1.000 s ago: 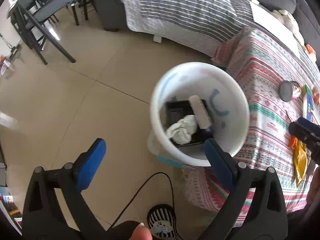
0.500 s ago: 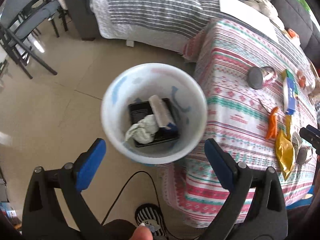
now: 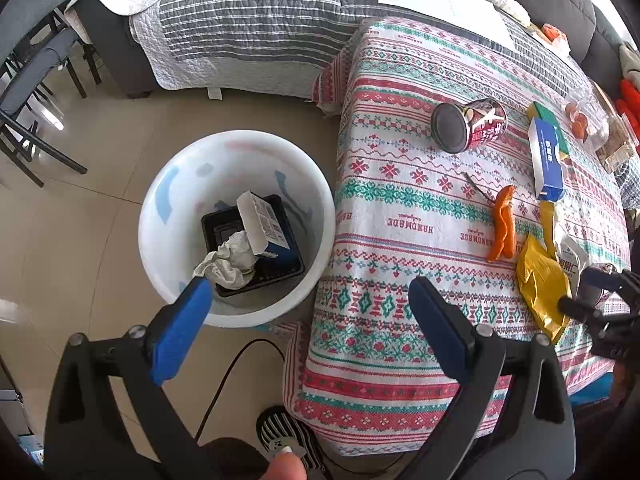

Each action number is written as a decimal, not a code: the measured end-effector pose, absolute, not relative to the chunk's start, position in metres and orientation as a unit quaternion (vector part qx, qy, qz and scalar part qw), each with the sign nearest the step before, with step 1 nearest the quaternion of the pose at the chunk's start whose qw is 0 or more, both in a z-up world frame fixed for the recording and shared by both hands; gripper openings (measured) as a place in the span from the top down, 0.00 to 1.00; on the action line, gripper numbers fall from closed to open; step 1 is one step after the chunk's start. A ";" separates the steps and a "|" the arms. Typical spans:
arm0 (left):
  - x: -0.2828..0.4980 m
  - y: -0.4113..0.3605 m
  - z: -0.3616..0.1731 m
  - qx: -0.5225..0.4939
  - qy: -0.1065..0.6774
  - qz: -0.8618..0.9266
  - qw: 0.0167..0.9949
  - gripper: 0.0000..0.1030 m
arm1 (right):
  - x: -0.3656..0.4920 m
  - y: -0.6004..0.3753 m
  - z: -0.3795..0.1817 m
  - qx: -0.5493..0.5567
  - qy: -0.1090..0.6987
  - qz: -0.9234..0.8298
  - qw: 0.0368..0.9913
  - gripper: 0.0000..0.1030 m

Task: Collect trash
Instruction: 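Grasp the yellow snack wrapper and foil with the right tool, then grasp the orange wrapper with the left tool and drop it into the bin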

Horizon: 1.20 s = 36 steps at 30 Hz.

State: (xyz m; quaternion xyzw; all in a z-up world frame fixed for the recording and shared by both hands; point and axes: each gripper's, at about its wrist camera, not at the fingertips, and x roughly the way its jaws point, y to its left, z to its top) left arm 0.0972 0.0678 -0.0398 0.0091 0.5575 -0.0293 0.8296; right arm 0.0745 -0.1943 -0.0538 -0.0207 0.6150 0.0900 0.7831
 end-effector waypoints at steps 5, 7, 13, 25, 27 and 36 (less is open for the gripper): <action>0.095 0.070 -0.040 0.001 0.558 -0.028 0.829 0.05 | 0.068 -0.172 -0.078 -0.079 0.640 0.092 0.759 0.21; 0.094 0.069 -0.041 0.000 0.559 -0.027 0.829 0.05 | 0.066 -0.167 -0.086 -0.102 0.645 0.086 0.752 0.39; 0.095 0.058 -0.042 -0.001 0.559 -0.038 0.828 0.05 | 0.058 -0.169 -0.067 -0.110 0.618 0.094 0.773 0.69; 0.107 -0.025 -0.051 -0.016 0.573 -0.140 0.807 0.13 | 0.060 -0.236 -0.009 -0.001 0.561 0.075 0.824 0.72; 0.110 -0.042 -0.054 -0.016 0.575 -0.158 0.802 0.21 | 0.061 -0.243 -0.007 0.007 0.562 0.068 0.824 0.72; 0.124 -0.085 -0.070 -0.015 0.587 -0.181 0.789 0.50 | 0.073 -0.256 -0.016 0.023 0.567 0.057 0.822 0.72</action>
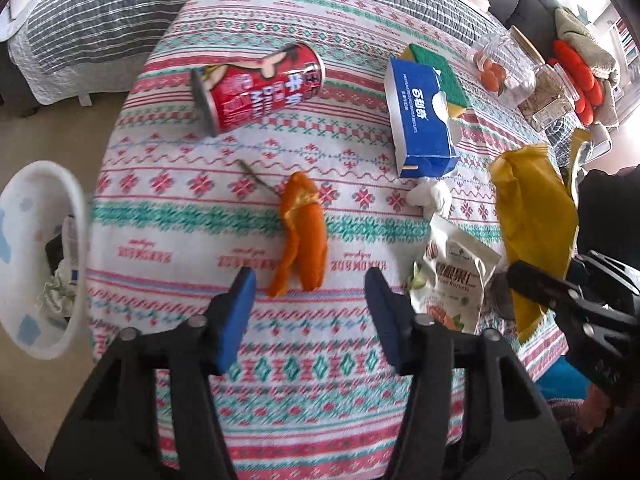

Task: Collect trash
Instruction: 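Grasp the orange wrapper with the left tool and drop it into the bin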

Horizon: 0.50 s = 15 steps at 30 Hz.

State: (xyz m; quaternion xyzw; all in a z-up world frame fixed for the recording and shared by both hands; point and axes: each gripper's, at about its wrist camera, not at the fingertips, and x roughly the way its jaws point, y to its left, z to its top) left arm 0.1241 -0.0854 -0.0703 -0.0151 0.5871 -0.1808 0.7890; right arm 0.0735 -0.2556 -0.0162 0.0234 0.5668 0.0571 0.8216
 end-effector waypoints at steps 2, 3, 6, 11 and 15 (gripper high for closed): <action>0.126 -0.089 -0.073 -0.011 0.587 -0.177 0.790 0.56 | 0.073 -0.256 -0.017 0.025 0.567 0.056 0.821 0.72; 0.129 -0.092 -0.075 -0.008 0.587 -0.173 0.791 0.60 | 0.074 -0.257 -0.017 0.026 0.568 0.056 0.821 0.72; 0.133 -0.095 -0.082 -0.002 0.591 -0.160 0.791 0.75 | 0.075 -0.259 -0.018 0.029 0.569 0.055 0.820 0.72; 0.132 -0.091 -0.080 -0.011 0.590 -0.159 0.792 0.86 | 0.078 -0.258 -0.017 0.025 0.566 0.055 0.822 0.72; 0.125 -0.090 -0.071 -0.004 0.580 -0.167 0.797 0.87 | 0.079 -0.256 -0.017 0.028 0.564 0.060 0.823 0.72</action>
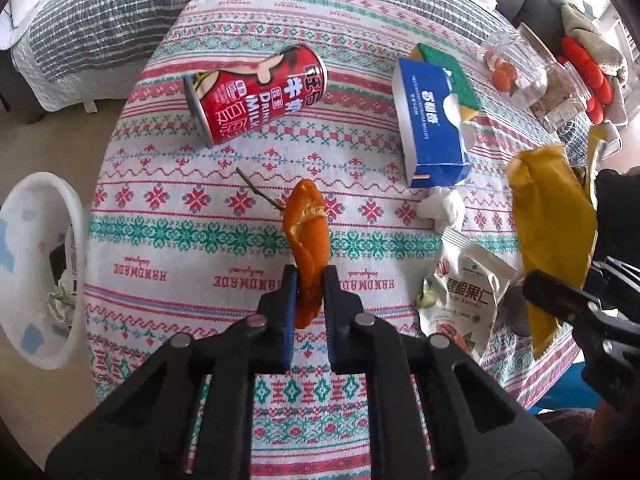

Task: Collect trash
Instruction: 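Grasp the orange wrapper with the left tool and drop it into the bin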

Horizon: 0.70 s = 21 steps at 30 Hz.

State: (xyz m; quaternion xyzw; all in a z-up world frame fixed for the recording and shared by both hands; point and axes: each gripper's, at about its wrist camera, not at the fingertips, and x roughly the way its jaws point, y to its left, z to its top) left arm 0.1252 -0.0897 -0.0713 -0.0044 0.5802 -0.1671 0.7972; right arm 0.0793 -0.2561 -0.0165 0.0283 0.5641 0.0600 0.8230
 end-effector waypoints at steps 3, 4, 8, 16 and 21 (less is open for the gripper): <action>0.122 -0.083 -0.064 -0.011 0.576 -0.169 0.800 0.87 | 0.080 -0.252 -0.013 0.027 0.561 0.066 0.825 0.72; 0.121 -0.081 -0.063 -0.012 0.574 -0.169 0.801 0.87 | 0.080 -0.251 -0.012 0.028 0.559 0.070 0.826 0.72; 0.116 -0.066 -0.054 -0.022 0.566 -0.162 0.808 0.88 | 0.079 -0.247 -0.007 0.034 0.554 0.080 0.828 0.72; 0.114 -0.025 -0.041 -0.047 0.553 -0.139 0.820 0.88 | 0.084 -0.231 -0.007 0.028 0.553 0.091 0.828 0.72; 0.113 0.012 -0.036 -0.074 0.547 -0.114 0.826 0.88 | 0.088 -0.215 -0.008 0.026 0.552 0.103 0.827 0.72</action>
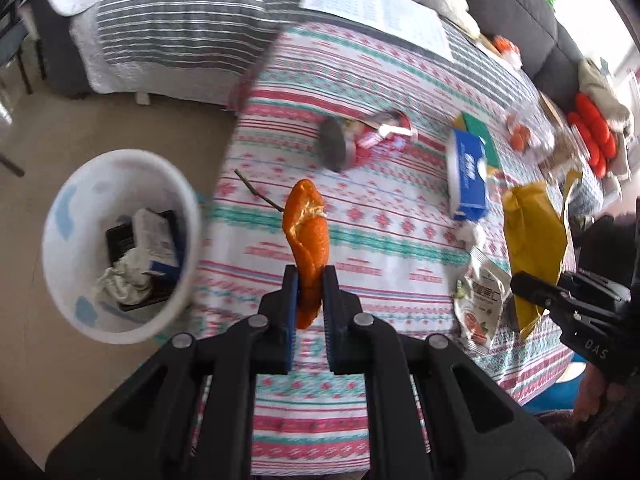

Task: Collect trash
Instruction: 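Grasp the orange wrapper with the left tool and drop it into the bin, then drop the yellow wrapper and foil into the bin with the right tool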

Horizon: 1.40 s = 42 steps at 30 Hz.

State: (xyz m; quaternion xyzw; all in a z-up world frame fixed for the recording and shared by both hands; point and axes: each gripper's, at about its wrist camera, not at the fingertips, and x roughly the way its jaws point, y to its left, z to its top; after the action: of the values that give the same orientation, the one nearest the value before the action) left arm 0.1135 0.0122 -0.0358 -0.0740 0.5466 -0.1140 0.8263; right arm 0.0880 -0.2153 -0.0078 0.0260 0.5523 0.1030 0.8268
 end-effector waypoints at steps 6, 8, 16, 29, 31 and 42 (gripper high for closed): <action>0.115 0.068 -0.034 -0.103 0.538 -0.071 0.833 0.88 | 0.099 -0.185 -0.008 0.014 0.552 0.127 0.824 0.72; 0.118 0.085 -0.036 -0.108 0.540 -0.055 0.833 0.88 | 0.104 -0.172 -0.009 0.013 0.552 0.137 0.823 0.72; 0.127 0.130 -0.054 -0.118 0.552 -0.007 0.825 0.87 | 0.121 -0.123 -0.018 0.013 0.554 0.168 0.815 0.72; 0.108 0.193 -0.051 -0.091 0.543 0.103 0.828 0.13 | 0.141 -0.026 -0.036 -0.001 0.548 0.238 0.802 0.72; 0.102 0.202 -0.053 -0.094 0.547 0.115 0.824 0.10 | 0.144 -0.013 -0.040 -0.002 0.550 0.245 0.798 0.72; 0.090 0.221 -0.055 -0.096 0.546 0.113 0.825 0.07 | 0.154 0.032 -0.071 0.005 0.560 0.261 0.786 0.47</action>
State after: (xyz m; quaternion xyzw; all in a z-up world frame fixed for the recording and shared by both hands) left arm 0.0895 0.2210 -0.0551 -0.0962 0.5456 0.1131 0.8248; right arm 0.1540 0.0324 -0.0707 0.0053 0.5597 0.2611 0.7865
